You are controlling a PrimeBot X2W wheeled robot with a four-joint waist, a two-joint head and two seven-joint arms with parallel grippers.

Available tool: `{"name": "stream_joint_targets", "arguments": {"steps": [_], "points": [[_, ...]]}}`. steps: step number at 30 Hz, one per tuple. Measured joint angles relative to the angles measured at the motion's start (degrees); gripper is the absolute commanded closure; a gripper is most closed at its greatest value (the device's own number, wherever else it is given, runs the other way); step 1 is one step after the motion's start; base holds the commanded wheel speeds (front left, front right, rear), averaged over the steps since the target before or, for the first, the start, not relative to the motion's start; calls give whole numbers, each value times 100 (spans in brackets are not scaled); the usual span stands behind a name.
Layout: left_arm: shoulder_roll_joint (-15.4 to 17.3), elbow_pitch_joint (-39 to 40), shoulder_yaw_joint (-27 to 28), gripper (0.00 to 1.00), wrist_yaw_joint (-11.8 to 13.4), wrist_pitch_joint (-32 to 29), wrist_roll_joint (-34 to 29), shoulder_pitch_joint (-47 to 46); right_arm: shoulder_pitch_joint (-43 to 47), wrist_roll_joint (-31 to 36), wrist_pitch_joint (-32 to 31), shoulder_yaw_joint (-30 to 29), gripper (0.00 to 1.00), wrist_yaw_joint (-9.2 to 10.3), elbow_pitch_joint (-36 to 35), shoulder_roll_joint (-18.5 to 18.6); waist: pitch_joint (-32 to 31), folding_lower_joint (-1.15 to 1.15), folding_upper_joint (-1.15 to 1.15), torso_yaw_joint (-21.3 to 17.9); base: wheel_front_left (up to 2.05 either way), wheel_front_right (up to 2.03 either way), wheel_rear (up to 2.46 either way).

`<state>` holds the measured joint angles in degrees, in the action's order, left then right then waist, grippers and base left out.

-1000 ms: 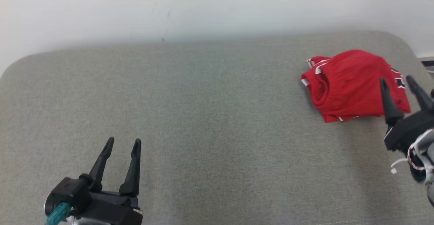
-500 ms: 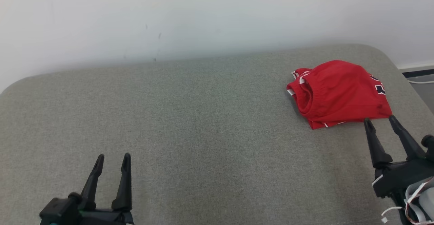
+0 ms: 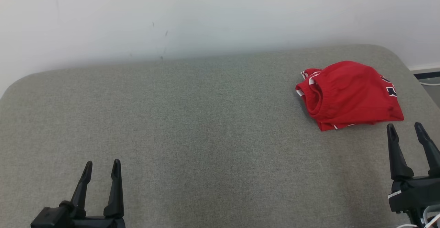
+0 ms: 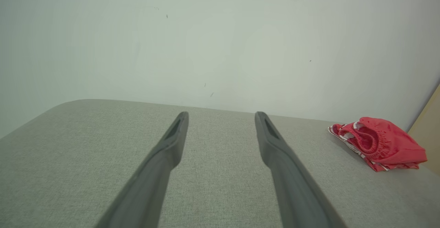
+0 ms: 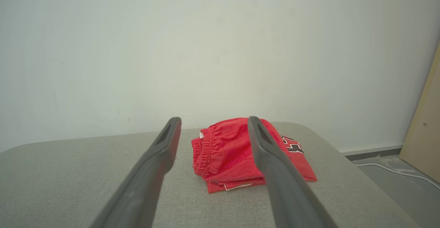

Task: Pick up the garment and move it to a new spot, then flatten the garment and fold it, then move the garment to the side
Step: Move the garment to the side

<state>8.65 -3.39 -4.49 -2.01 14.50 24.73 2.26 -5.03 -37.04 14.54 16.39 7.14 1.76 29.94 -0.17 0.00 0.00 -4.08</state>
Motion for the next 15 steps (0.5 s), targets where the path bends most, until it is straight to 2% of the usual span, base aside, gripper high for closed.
{"name": "stream_joint_targets", "arguments": {"steps": [15], "points": [[8,9,-25,0,-54,0,-122,-2,255,388,16,-360,0,1,-485,-248,61,0,0,80,0,0,0]]}}
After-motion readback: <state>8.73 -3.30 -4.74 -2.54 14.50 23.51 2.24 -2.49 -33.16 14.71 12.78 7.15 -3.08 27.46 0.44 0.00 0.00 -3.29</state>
